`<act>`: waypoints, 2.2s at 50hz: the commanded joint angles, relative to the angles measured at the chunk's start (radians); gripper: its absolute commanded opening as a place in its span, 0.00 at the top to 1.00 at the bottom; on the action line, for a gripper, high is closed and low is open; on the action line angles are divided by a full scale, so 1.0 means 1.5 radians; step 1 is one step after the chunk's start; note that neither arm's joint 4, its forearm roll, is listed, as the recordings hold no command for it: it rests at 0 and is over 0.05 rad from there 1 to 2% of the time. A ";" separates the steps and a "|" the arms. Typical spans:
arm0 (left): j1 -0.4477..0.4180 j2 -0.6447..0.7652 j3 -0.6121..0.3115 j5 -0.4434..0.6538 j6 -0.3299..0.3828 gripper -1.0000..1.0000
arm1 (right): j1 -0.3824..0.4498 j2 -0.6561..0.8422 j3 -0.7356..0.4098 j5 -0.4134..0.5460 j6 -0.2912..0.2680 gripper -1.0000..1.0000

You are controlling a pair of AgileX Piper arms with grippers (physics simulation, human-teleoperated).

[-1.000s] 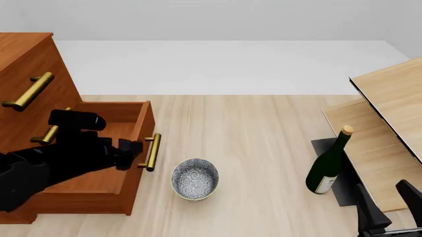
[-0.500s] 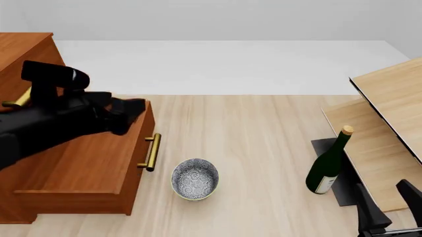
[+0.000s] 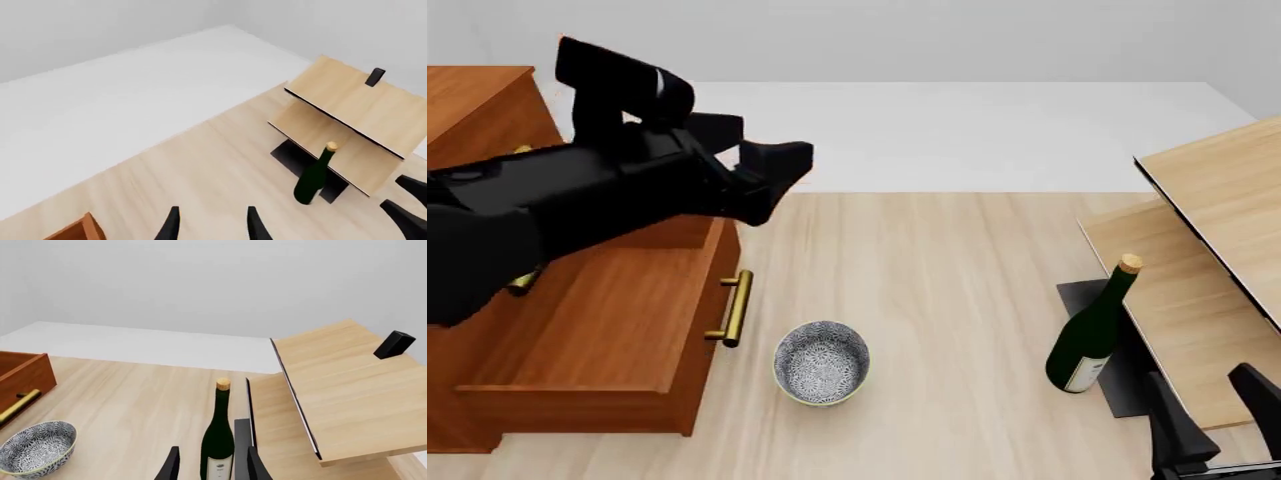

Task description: Put the wine bottle in the bottom drawer of the cabinet.

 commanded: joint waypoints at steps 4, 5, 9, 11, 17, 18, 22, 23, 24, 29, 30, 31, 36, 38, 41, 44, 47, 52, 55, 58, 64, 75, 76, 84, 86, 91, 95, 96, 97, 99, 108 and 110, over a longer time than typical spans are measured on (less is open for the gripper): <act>-0.081 0.071 -0.124 0.004 0.039 0.00 | 0.002 0.000 0.000 0.001 -0.002 0.00; -0.079 0.081 -0.135 0.012 0.035 0.00 | 0.001 0.000 0.000 0.000 0.004 0.00; -0.101 0.097 -0.154 0.005 0.046 0.00 | 0.001 0.000 0.000 0.001 0.000 0.00; -0.109 0.114 -0.168 0.011 0.059 0.00 | 0.001 0.000 0.000 0.001 0.001 0.00; -0.153 0.129 -0.197 0.011 0.062 0.00 | 0.000 0.000 0.000 0.001 0.000 0.00; -0.155 0.135 -0.204 0.010 0.058 0.00 | 0.000 0.000 0.000 0.000 0.001 0.00; -0.151 0.156 -0.222 0.003 0.053 0.00 | 0.001 0.000 0.000 0.001 0.002 0.00; -0.157 0.162 -0.226 0.001 0.055 0.00 | 0.002 0.000 0.000 0.001 0.001 0.00; -0.159 0.173 -0.237 0.004 0.050 0.00 | 0.003 0.000 0.000 0.001 0.001 0.00; -0.172 0.199 -0.269 0.017 0.041 0.00 | 0.003 0.000 0.000 0.001 0.001 0.00; -0.175 0.201 -0.273 0.018 0.041 0.00 | 0.003 0.000 0.000 0.002 0.001 0.00; -0.175 0.207 -0.280 0.020 0.042 0.00 | 0.003 0.000 0.000 0.002 0.002 0.00; -0.178 0.242 -0.316 0.033 0.034 0.00 | 0.004 0.000 0.000 0.004 0.002 0.00; -0.187 0.257 -0.330 0.038 0.035 0.00 | 0.004 0.000 0.000 0.003 0.004 0.00; -0.187 0.276 -0.349 0.042 0.034 0.00 | 0.005 0.000 0.000 0.004 0.002 0.00; -0.201 0.294 -0.363 0.048 0.035 0.00 | 0.004 0.000 0.001 0.005 0.002 0.00; -0.206 0.314 -0.387 0.055 0.035 0.00 | 0.004 0.001 0.001 0.005 0.002 0.00; -0.211 0.342 -0.407 0.053 0.037 0.00 | 0.004 0.000 0.001 0.006 0.002 0.00; -0.221 0.359 -0.414 0.052 0.038 0.00 | 0.004 0.000 0.001 0.006 0.002 0.00; -0.223 0.373 -0.419 0.047 0.037 0.00 | 0.003 0.000 0.001 0.007 0.002 0.00; -0.229 0.401 -0.436 0.038 0.029 0.00 | 0.006 0.000 0.001 0.007 0.002 0.00; -0.247 0.443 -0.464 0.024 0.019 0.00 | 0.008 0.000 0.000 0.007 0.004 0.00; -0.249 0.448 -0.467 0.023 0.020 0.00 | 0.009 0.000 0.000 0.008 0.004 0.00; -0.250 0.465 -0.469 0.017 0.017 0.00 | 0.008 0.000 0.000 0.008 0.004 0.00; -0.250 0.462 -0.458 0.005 0.012 0.00 | 0.009 0.000 0.000 0.008 0.004 0.00; -0.253 0.469 -0.450 0.002 0.012 0.00 | 0.009 0.000 0.000 0.008 0.003 0.00; -0.256 0.475 -0.443 -0.003 0.003 0.00 | 0.008 0.000 0.001 0.008 0.007 0.00; -0.254 0.479 -0.445 -0.002 0.004 0.00 | 0.008 0.000 0.001 0.008 0.006 0.00; -0.252 0.483 -0.446 -0.005 0.006 0.00 | 0.009 0.000 0.001 0.009 0.002 0.00; -0.253 0.488 -0.444 -0.009 0.007 0.00 | 0.007 0.000 0.001 0.008 0.006 0.00; -0.248 0.519 -0.426 -0.058 -0.005 0.00 | 0.007 0.000 0.001 0.009 0.007 0.00; -0.252 0.527 -0.419 -0.068 0.000 0.00 | 0.007 0.000 0.001 0.009 0.008 0.00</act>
